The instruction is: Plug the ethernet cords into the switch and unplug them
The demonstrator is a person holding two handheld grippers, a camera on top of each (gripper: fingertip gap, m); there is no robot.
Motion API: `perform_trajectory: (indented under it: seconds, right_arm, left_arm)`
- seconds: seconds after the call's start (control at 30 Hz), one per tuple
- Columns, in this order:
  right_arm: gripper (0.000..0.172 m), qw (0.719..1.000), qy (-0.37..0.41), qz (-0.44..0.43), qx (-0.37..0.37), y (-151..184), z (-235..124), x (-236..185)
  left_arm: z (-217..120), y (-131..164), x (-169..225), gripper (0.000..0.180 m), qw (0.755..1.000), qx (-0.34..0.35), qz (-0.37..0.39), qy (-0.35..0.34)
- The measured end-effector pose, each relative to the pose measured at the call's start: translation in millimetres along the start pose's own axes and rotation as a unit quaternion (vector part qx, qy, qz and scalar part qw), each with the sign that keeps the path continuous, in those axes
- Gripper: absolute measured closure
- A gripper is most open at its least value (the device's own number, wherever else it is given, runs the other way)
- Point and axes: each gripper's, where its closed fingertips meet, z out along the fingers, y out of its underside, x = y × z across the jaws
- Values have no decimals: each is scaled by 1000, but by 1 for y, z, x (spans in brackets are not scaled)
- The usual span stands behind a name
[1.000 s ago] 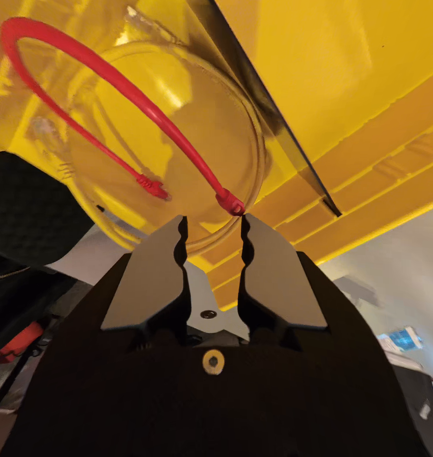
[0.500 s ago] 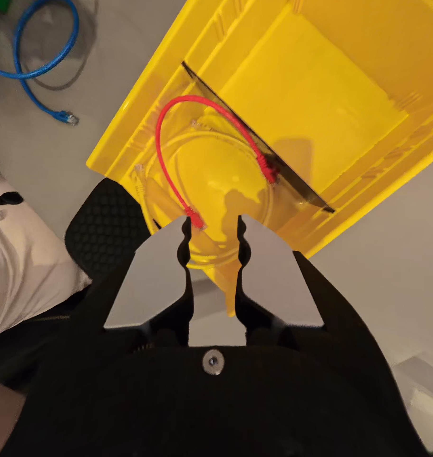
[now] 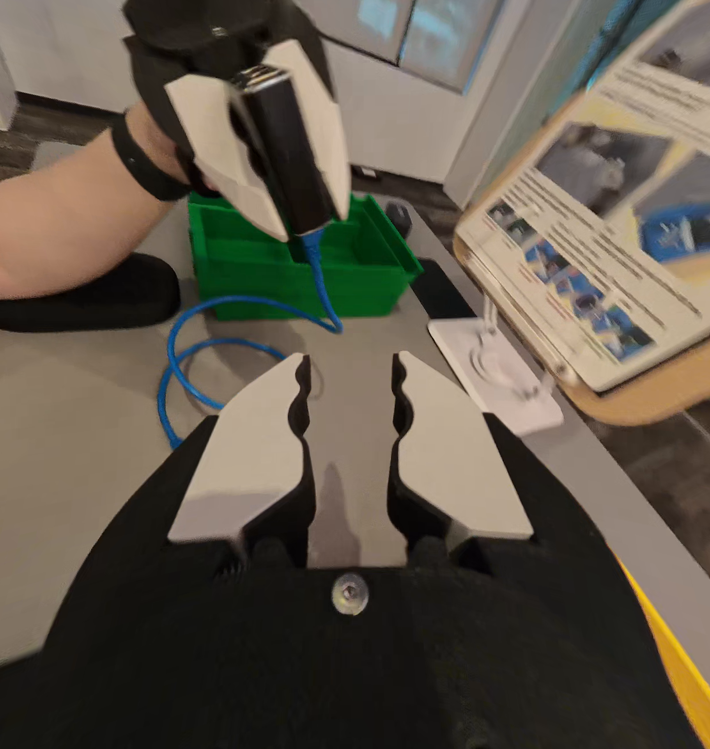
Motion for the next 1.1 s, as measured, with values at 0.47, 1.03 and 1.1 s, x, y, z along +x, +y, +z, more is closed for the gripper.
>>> perform_trajectory:
  seconds: [0.47,1.03,1.1]
  right_arm:
    - [167,987,-63,-60,136,-69,82,-38]
    - [168,935,136,-278,-171,-25,81,17]
    - [168,934,135,-280,-174,-24,83,17]
  left_arm:
    - [-58,-39,-5,143,980,183,-51,49]
    - [-46,46,-47,142,979,-95,109,-146]
    - [-36,58,-48,141,970,-140,130,-152]
